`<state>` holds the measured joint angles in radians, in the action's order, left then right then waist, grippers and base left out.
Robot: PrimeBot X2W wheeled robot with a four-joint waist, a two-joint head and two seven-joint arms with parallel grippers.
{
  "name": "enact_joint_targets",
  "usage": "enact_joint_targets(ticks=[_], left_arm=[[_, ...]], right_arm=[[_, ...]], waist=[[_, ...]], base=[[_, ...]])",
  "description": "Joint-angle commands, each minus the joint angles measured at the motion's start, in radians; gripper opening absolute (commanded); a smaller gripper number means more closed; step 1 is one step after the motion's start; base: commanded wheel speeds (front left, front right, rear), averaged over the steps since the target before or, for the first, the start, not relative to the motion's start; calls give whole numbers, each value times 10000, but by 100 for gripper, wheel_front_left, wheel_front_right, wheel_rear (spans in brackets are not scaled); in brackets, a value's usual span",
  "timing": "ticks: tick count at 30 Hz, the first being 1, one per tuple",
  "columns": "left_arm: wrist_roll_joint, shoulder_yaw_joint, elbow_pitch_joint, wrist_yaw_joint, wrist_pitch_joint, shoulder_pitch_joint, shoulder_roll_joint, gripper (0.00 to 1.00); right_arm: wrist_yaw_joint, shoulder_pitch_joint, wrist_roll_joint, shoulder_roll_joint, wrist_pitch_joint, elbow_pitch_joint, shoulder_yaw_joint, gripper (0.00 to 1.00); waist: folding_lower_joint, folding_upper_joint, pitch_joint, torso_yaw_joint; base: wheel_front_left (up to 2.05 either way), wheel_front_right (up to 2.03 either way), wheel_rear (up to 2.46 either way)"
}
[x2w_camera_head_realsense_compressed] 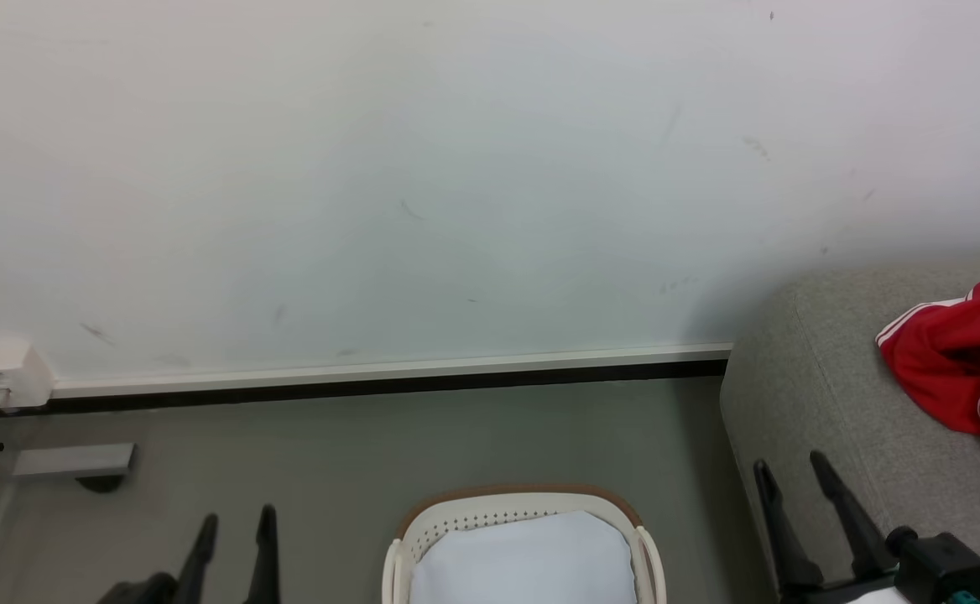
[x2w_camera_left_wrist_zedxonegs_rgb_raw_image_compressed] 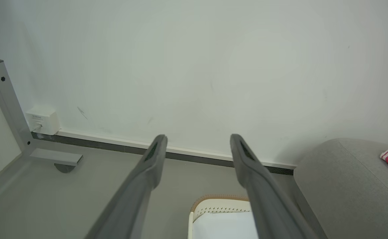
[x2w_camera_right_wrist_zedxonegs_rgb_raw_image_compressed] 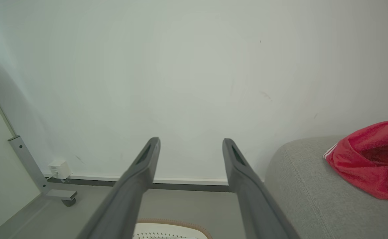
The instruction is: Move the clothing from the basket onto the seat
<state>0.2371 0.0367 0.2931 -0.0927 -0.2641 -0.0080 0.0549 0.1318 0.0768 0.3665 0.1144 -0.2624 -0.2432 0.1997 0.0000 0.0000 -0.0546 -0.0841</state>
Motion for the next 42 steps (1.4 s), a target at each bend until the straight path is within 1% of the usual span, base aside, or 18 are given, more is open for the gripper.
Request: enact_joint_targets(ticks=[1, 4, 9, 23, 42], left_arm=[[27, -4, 86, -5, 12, 8, -27, 0], [56, -46, 284, -5, 24, 131, -88, 0], [977, 128, 348, -32, 390, -63, -83, 0], [3427, 180, 111, -102, 972, -210, -71, 0], [6129, 334, -92, -152, 1693, -449, -56, 0]], right_arm=[[0, -28, 20, -8, 8, -56, 3, 0], [0, -184, 41, -12, 33, -216, 14, 0], [-1, -146, 934, -44, 276, -191, -189, 0], [-3, -9, 3162, -109, 894, -166, -703, 0], [-6, 126, 5657, -199, 1597, -128, -1285, 0]], waist=[[0, 0, 1, 0], [0, 0, 1, 0], [0, 0, 23, 35], [0, 0, 84, 129], [0, 0, 167, 256]], base=[[0, 0, 0], [0, 0, 0], [0, 0, 0], [0, 0, 0], [0, 0, 0]])
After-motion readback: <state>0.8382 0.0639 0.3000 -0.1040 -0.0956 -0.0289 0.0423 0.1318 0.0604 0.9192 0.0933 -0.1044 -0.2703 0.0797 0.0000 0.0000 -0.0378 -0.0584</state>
